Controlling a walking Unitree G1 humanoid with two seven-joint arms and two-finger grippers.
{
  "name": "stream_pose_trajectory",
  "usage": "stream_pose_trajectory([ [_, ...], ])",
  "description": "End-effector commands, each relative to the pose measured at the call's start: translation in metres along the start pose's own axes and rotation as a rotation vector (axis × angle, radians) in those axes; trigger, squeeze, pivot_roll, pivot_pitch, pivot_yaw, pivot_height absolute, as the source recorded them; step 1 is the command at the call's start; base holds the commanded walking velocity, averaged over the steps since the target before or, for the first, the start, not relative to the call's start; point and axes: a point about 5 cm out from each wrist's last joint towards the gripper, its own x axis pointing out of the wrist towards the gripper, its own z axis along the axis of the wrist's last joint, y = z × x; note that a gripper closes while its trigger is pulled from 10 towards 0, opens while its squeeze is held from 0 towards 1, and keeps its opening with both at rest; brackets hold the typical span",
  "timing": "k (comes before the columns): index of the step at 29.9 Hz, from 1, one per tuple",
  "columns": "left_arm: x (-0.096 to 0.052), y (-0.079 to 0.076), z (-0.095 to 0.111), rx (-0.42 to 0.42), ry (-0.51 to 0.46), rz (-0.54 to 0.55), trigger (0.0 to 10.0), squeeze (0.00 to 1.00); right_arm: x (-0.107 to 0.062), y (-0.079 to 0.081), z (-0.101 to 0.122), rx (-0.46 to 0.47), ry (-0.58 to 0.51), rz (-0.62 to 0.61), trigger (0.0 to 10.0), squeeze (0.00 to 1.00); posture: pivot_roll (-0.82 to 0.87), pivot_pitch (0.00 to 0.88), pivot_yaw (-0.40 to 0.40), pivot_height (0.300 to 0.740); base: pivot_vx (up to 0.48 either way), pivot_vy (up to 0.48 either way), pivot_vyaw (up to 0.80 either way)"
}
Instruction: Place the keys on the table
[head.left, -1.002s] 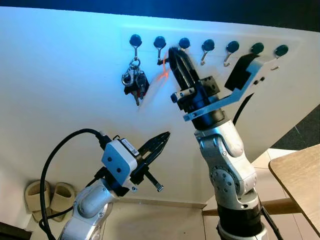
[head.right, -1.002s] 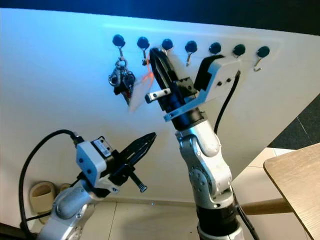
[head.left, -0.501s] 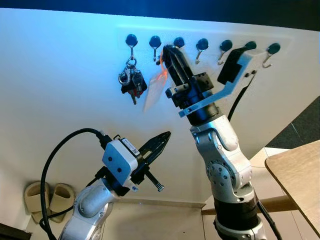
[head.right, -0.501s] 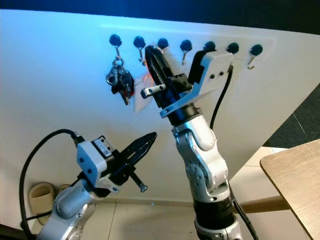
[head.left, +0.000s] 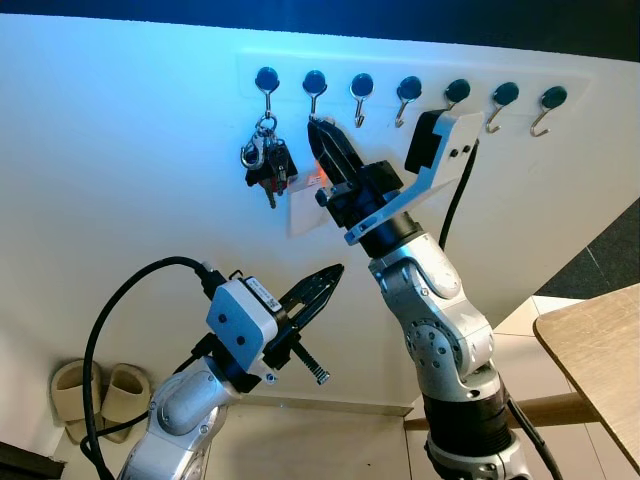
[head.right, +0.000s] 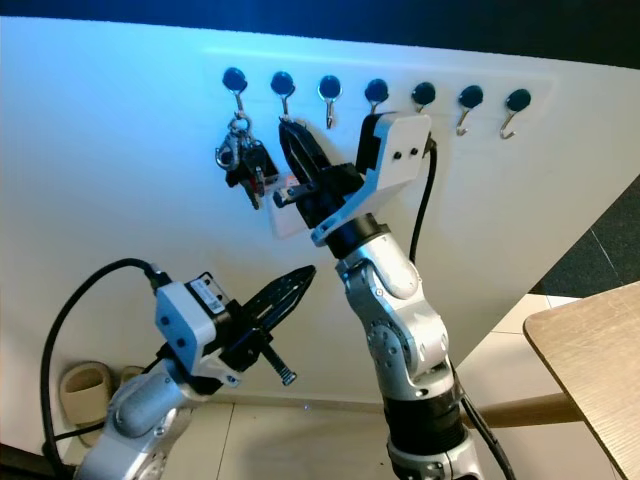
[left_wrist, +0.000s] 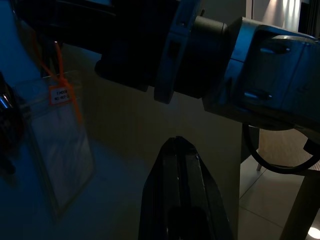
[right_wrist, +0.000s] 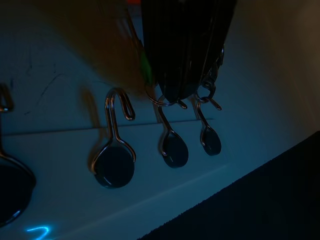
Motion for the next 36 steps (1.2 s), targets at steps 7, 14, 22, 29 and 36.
stream_pose_trajectory([
  [7,-0.001,-0.005,0.002,-0.002,-0.007,-0.021,10.0,0.00,-0.010,0.008,0.006,-0.046,-0.044,0.064,10.0,0.00,0.08,0.156,-0.052,0.740,0.000,0.000,0.00],
  [14,-0.002,-0.004,0.003,0.001,-0.010,-0.016,10.0,0.00,-0.041,0.008,0.000,-0.096,-0.080,0.042,10.0,0.00,0.08,0.156,-0.052,0.740,0.000,0.000,0.00],
  [22,-0.002,-0.003,0.004,0.000,-0.012,-0.014,10.0,0.00,-0.057,-0.002,0.002,-0.191,-0.123,-0.052,10.0,0.00,0.08,0.157,-0.042,0.740,0.000,0.000,0.00],
  [29,-0.014,0.001,-0.013,-0.021,0.058,0.049,10.0,0.00,-0.095,-0.033,-0.034,-0.286,0.041,-0.226,10.0,0.00,0.08,0.152,-0.041,0.740,0.000,0.000,0.00],
  [36,-0.068,0.001,-0.087,-0.121,0.436,0.180,10.0,0.00,-0.162,-0.076,-0.117,-0.194,0.516,-0.417,10.0,0.00,0.07,0.121,-0.045,0.740,0.000,0.000,0.00],
])
